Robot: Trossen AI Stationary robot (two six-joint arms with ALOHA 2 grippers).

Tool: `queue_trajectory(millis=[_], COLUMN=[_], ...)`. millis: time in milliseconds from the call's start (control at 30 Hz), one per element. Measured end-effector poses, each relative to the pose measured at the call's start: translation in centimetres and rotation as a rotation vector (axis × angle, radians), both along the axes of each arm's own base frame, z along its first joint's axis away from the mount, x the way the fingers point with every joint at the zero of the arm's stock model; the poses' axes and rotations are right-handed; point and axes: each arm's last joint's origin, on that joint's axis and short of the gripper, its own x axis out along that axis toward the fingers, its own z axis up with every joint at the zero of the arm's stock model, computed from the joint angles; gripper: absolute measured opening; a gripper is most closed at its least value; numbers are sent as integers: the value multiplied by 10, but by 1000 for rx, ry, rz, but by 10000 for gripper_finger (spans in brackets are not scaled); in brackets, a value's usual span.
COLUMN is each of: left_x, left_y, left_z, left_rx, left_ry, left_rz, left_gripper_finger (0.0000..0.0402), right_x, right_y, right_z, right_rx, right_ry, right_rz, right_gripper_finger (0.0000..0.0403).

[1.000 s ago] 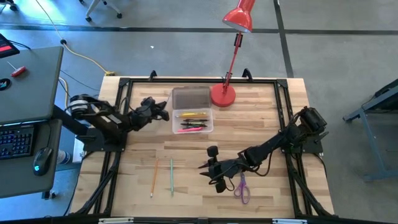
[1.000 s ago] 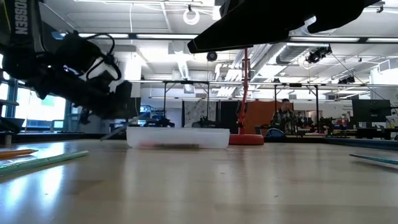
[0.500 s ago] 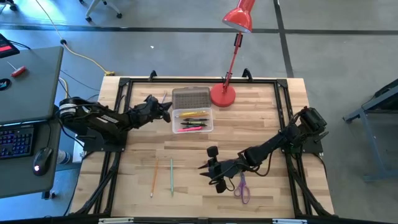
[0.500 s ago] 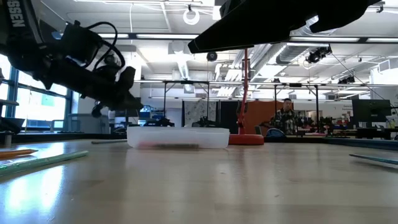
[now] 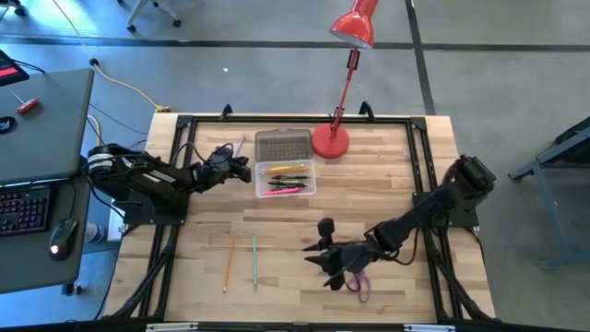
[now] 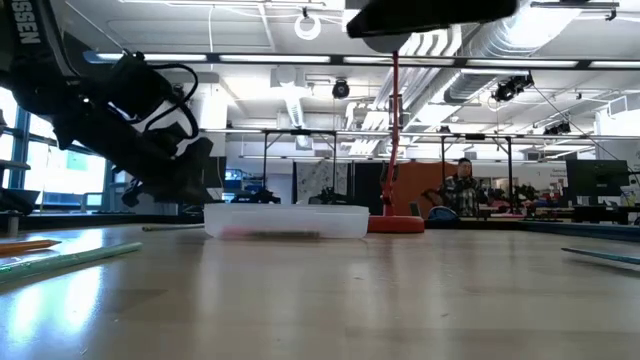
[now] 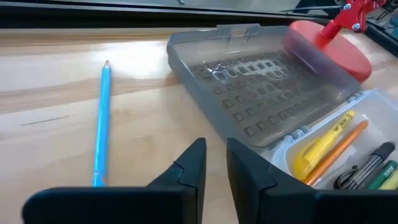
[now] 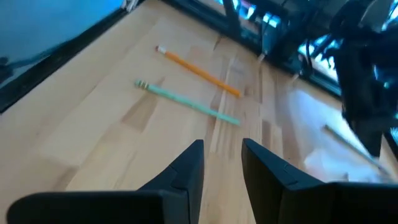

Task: Pick & place school supplies into a supply box
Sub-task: Put the purple scissors into the black supply box

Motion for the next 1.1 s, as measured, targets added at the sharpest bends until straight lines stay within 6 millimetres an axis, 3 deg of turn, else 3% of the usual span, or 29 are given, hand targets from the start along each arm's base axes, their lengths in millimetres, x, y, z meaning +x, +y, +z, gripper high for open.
queue_trajectory(millis=[300,500,733,900,1100], left_x=[0,1,2,2,2], left_y=[0,-1,-2,-2,-2], left_z=[1,0,0,0,0], left_rx=[5,-12,-32,-32,-32], left_ry=[-4,-8,-14,-15,-15], left_rz=[-3,-37,-77,-77,-77], left_gripper_finger=[88,91,92,92,92], right_x=[-43,-84,-117,-119,-101], right_y=[11,33,71,79,69], right_z=[4,-5,-31,-47,-56], right_rx=[86,107,-72,-174,-146], right_ry=[264,583,648,634,659], right_rz=[36,329,660,678,626], right_gripper_finger=[87,79,60,45,28])
